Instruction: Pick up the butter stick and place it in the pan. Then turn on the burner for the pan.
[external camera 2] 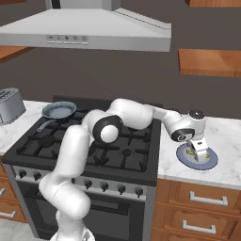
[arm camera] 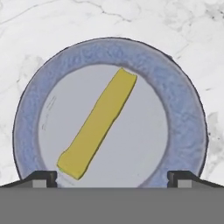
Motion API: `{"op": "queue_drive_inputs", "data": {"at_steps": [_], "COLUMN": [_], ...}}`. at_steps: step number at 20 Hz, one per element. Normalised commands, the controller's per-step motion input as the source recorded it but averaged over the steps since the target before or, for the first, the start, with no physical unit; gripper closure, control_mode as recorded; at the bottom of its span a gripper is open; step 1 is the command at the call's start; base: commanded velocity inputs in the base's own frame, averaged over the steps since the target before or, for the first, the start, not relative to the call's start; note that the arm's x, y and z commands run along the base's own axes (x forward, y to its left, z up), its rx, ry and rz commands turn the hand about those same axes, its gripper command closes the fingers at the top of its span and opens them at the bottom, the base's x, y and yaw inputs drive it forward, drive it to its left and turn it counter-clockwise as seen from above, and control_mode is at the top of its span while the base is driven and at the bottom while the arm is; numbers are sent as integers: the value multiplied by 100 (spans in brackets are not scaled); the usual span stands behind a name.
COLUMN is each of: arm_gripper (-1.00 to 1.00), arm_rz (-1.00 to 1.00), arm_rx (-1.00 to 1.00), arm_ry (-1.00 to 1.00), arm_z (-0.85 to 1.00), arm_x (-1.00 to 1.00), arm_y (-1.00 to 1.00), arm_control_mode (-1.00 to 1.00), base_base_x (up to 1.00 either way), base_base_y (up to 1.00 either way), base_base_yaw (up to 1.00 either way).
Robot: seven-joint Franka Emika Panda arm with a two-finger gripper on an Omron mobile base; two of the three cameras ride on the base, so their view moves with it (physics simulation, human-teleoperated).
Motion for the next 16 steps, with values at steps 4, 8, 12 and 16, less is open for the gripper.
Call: {"op": "queue_drive_inputs", "data": {"at_steps": [4,8,12,16], "arm_gripper": [-100,-100,-100,-100], "arm_rz": [0,0,0,0], "arm_rx": [0,0,0,0], "arm_ry": [3,2,2,2], "arm_z": [-12,-16,-15,-22], "arm_x": [22,15,13,7], "arm_y": [-11,-6,-1,0], "arm_control_mode": [-100,-100,-100,-100], "base_base_x": [0,0,0,0], "base_base_y": [0,0,0,0], "base_base_yaw": [0,0,0,0]}}
